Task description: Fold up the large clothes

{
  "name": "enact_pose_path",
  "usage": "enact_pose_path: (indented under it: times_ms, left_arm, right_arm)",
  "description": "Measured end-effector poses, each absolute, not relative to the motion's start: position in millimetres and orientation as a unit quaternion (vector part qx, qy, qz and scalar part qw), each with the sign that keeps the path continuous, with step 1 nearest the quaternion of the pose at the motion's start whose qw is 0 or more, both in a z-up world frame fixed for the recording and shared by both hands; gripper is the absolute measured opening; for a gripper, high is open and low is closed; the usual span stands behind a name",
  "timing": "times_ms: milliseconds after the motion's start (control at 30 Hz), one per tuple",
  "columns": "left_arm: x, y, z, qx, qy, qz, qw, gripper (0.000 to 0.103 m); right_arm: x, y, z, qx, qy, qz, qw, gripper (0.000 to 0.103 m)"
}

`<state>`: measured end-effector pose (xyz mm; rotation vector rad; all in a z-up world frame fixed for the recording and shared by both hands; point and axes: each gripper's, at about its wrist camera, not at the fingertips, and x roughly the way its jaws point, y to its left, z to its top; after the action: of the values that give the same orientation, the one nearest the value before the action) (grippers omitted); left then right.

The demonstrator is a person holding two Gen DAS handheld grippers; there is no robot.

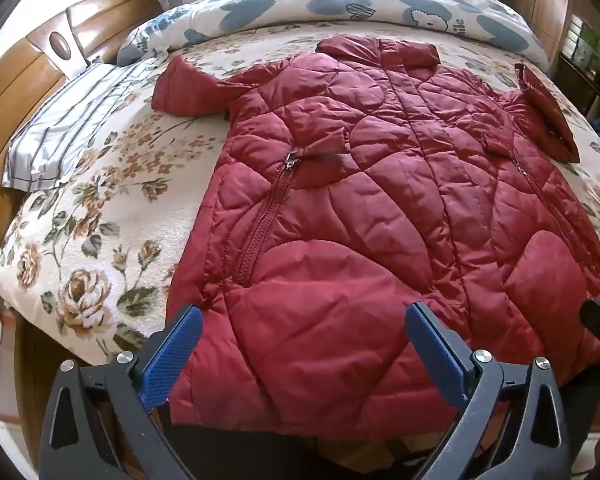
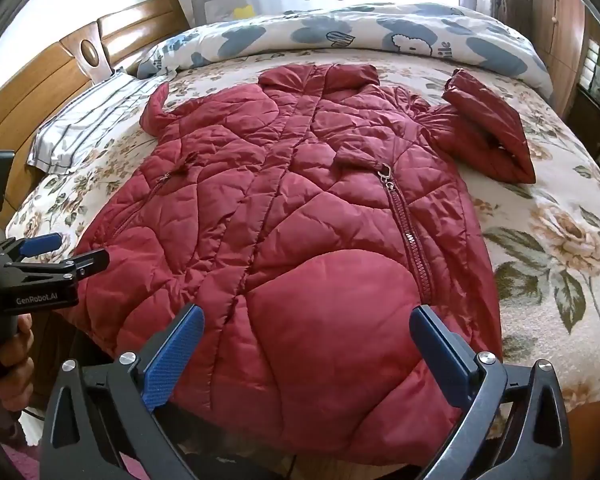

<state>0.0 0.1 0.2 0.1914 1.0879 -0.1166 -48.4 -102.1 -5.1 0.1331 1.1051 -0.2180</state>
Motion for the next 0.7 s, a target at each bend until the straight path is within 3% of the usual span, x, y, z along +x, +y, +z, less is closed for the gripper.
enact_pose_path:
  times_ms: [700]
  left_arm:
    - [1.4, -2.7, 2.5, 0.085, 0.513, -0.059, 0.852, 0.102]
  right_arm:
    - [-47.1, -101.1, -1.4, 0.063, 0.523, -0.104, 0.844, 0.103]
